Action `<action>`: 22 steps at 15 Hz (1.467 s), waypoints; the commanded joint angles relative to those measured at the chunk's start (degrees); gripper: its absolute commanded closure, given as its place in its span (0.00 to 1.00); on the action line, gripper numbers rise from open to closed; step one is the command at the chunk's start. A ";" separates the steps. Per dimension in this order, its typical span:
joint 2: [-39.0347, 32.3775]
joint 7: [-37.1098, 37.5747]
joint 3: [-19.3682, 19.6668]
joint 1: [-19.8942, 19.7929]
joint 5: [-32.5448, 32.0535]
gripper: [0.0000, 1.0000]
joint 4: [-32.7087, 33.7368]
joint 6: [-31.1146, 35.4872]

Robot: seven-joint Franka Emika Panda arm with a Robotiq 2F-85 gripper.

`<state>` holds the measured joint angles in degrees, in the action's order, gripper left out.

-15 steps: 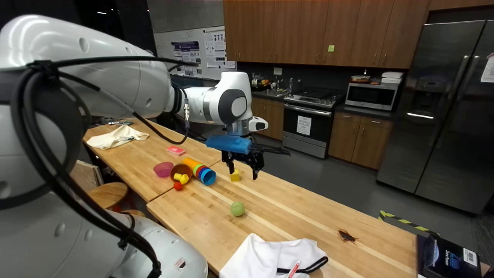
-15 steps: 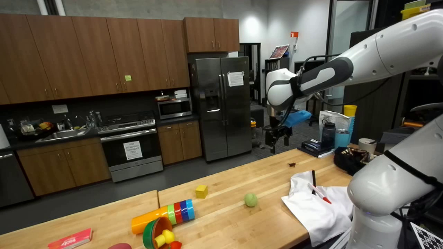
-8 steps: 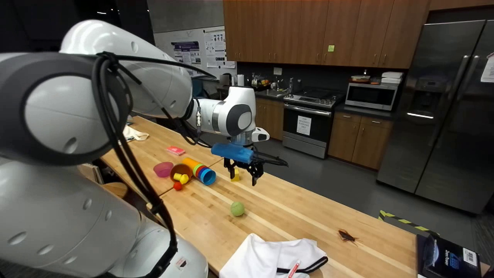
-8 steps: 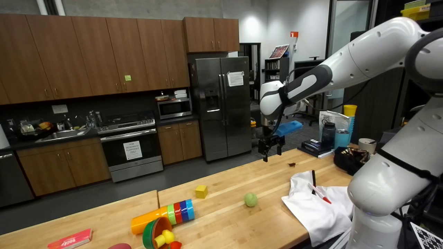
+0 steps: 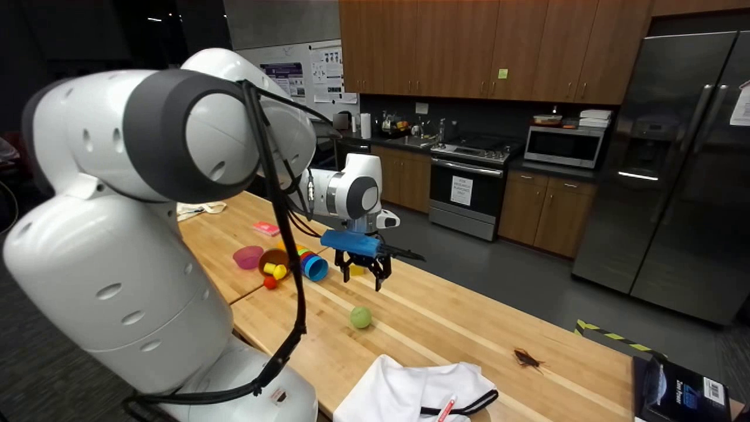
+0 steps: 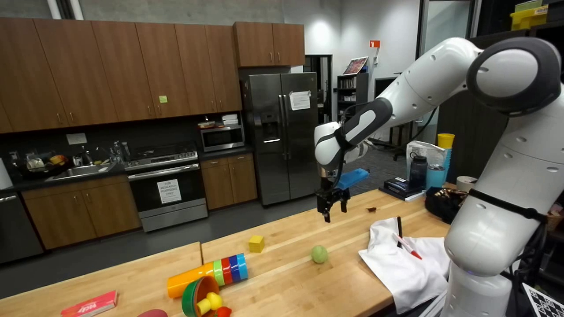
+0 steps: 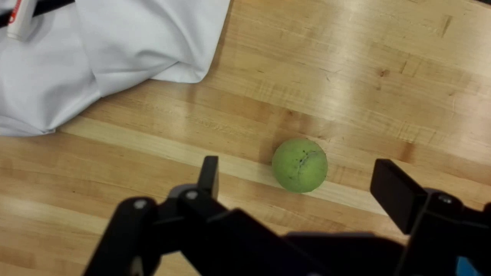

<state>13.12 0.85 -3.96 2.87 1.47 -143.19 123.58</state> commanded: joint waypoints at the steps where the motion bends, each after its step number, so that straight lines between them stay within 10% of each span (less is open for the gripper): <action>1: -6.00 1.31 -0.48 0.47 -0.36 0.00 4.30 0.80; 22: -26.34 2.83 -1.87 2.57 3.44 0.00 15.36 -0.81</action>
<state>-10.96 3.23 -5.85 5.31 3.60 -129.77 124.25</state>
